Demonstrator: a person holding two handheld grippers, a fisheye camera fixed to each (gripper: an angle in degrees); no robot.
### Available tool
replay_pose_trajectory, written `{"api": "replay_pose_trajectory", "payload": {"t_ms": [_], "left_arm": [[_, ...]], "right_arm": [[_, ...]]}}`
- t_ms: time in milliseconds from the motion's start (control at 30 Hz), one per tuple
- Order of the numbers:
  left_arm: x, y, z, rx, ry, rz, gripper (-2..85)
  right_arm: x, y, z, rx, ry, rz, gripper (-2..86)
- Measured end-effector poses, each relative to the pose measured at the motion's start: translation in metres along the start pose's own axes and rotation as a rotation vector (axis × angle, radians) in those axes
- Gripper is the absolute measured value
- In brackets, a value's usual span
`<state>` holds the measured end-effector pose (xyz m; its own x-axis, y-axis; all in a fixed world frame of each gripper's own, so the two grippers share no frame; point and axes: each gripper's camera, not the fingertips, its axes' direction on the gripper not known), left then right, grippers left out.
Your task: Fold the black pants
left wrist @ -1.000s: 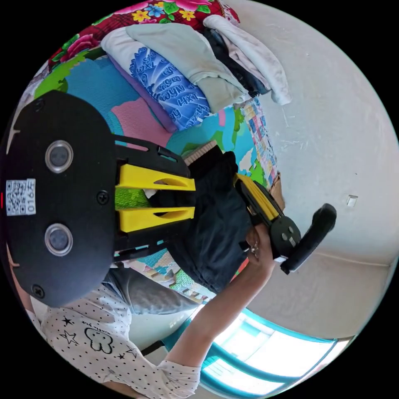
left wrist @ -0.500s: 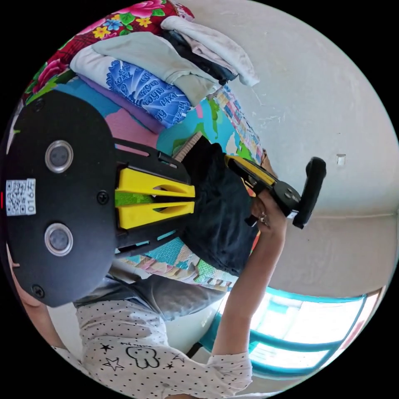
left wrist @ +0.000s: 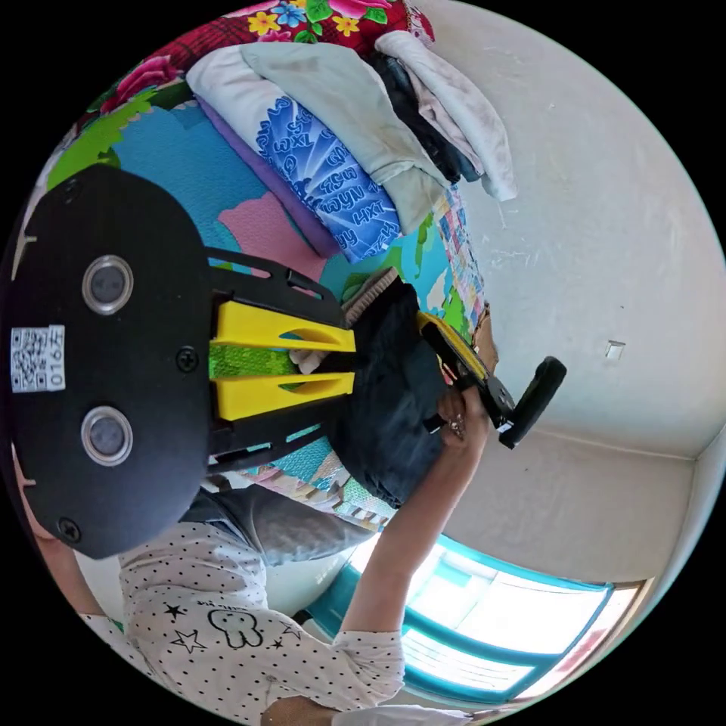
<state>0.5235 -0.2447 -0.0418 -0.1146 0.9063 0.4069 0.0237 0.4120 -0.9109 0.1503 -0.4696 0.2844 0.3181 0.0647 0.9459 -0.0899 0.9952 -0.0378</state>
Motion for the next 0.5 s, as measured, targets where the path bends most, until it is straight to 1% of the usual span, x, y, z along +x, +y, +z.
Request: {"api": "replay_pose_trajectory", "payload": {"t_ms": [67, 133, 233, 300, 333, 400, 433, 500], "left_arm": [[0.012, -0.007, -0.010, 0.035, -0.038, -0.030, 1.7], [0.031, -0.016, -0.014, 0.070, -0.044, -0.011, 0.4], [0.075, -0.036, 0.002, 0.092, 0.041, 0.091, -0.7], [0.112, -0.055, 0.036, 0.043, 0.107, 0.155, -0.9], [0.121, -0.059, 0.046, 0.025, 0.108, 0.166, -0.9], [0.152, -0.072, 0.086, -0.069, 0.025, 0.165, -0.9], [0.158, -0.074, 0.096, -0.100, -0.008, 0.162, -1.0], [0.177, -0.075, 0.127, -0.228, -0.111, 0.144, -1.0]], "right_arm": [[0.003, 0.019, -0.024, 0.028, 0.035, 0.004, 6.0], [-0.001, 0.041, -0.041, 0.062, 0.072, -0.017, 3.0], [-0.013, 0.079, -0.049, 0.058, 0.145, -0.089, 0.6], [-0.010, 0.092, -0.045, 0.031, 0.215, -0.075, 0.1], [-0.004, 0.097, -0.042, 0.021, 0.251, -0.055, -0.1], [0.009, 0.100, -0.037, 0.010, 0.234, -0.016, -0.3], [0.017, 0.100, -0.033, -0.002, 0.185, -0.006, -0.4], [0.025, 0.097, -0.024, -0.019, 0.126, -0.002, -0.4]]}}
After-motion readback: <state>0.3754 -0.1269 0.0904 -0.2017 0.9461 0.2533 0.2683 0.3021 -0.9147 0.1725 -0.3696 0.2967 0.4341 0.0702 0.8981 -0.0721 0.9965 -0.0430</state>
